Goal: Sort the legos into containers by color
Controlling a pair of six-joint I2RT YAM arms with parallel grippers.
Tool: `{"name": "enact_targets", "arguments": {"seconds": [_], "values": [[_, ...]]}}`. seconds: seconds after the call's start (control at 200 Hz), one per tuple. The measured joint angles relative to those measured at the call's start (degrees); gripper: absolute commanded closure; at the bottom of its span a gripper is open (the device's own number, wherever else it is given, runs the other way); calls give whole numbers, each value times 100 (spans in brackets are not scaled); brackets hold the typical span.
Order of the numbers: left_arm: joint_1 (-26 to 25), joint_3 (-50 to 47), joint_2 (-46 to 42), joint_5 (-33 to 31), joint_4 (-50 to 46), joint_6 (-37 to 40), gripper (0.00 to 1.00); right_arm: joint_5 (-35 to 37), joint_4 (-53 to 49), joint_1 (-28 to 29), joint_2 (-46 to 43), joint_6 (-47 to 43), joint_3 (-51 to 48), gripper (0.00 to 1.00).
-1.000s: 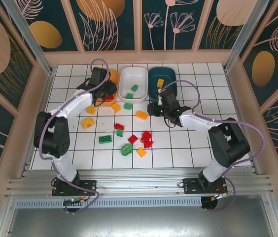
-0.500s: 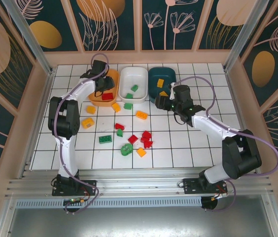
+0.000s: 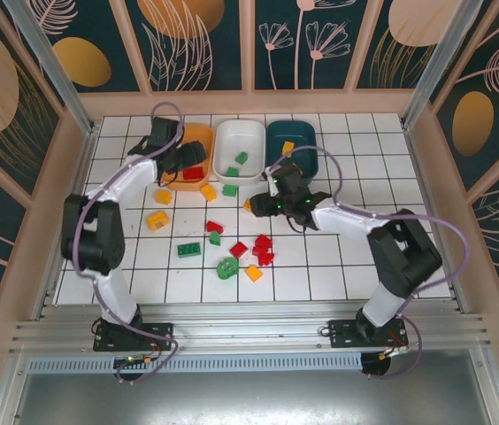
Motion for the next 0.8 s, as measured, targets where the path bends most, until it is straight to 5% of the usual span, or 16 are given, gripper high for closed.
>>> {"name": "enact_targets", "arguments": {"seconds": [0.225,0.5,0.636,0.801], "values": [[4,-2474,-1561,577,1104,-697,22,173,-142,35,859,-385,669,25],[4,-2911,-2450,625,1384,-835,20,413,-175,101,1425,-605,1075,30],[4,-2903,-2452,623,1412,-833,20,531,-168,205,1598,-627,1147,39],[4,-2900,-2450,627,1443,-835,20,570,-168,374,1622,-525,1226,63]]}}
